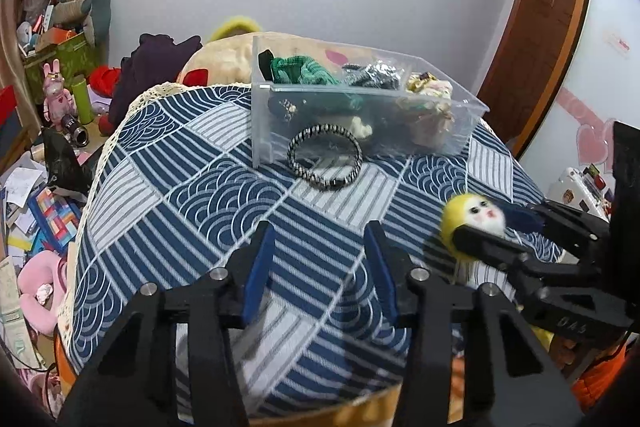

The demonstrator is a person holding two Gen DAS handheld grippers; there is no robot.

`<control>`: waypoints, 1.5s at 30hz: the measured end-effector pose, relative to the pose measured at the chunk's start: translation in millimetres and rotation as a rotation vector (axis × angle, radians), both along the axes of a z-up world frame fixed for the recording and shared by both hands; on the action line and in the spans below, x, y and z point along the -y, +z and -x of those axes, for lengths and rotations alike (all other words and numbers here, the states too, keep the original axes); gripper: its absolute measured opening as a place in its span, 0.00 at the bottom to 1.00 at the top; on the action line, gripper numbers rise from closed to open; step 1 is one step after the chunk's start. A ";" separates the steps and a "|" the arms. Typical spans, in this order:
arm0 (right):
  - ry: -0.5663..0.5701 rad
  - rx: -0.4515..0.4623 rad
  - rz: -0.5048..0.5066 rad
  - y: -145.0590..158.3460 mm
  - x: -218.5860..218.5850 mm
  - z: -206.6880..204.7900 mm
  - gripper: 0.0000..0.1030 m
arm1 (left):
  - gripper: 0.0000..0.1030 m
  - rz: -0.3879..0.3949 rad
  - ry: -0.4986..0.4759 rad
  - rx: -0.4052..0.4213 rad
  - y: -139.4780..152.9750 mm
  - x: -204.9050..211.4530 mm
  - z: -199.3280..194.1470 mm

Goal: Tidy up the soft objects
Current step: 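Close the right tool on the felt ball while the left grasps the black bracelet, then lift the felt ball and bracelet with both tools over the clear box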

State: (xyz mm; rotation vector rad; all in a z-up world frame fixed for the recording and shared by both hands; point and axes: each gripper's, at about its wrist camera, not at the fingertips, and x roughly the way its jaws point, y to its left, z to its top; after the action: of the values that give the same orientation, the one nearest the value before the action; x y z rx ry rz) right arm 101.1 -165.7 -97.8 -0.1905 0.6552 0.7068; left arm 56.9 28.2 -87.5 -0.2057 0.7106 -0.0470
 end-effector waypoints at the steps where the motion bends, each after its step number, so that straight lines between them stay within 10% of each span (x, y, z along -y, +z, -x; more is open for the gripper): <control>1: -0.011 0.003 -0.008 3.2 2.7 -3.9 0.41 | 0.43 0.005 0.002 -0.001 0.5 -1.3 -5.0; 27: -0.048 0.027 -0.090 16.6 19.1 -39.1 0.41 | 0.12 0.012 0.028 -0.156 -27.9 -10.4 -103.4; 45: -0.063 0.044 -0.088 23.8 18.3 -36.7 0.41 | 0.01 -0.143 0.006 -0.010 0.1 27.8 -60.1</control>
State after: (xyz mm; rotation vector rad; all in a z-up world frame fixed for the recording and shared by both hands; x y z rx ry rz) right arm 137.8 -184.0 -74.0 -0.1039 0.5850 0.6680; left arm 117.0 0.4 -87.4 -0.0709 0.7199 0.0111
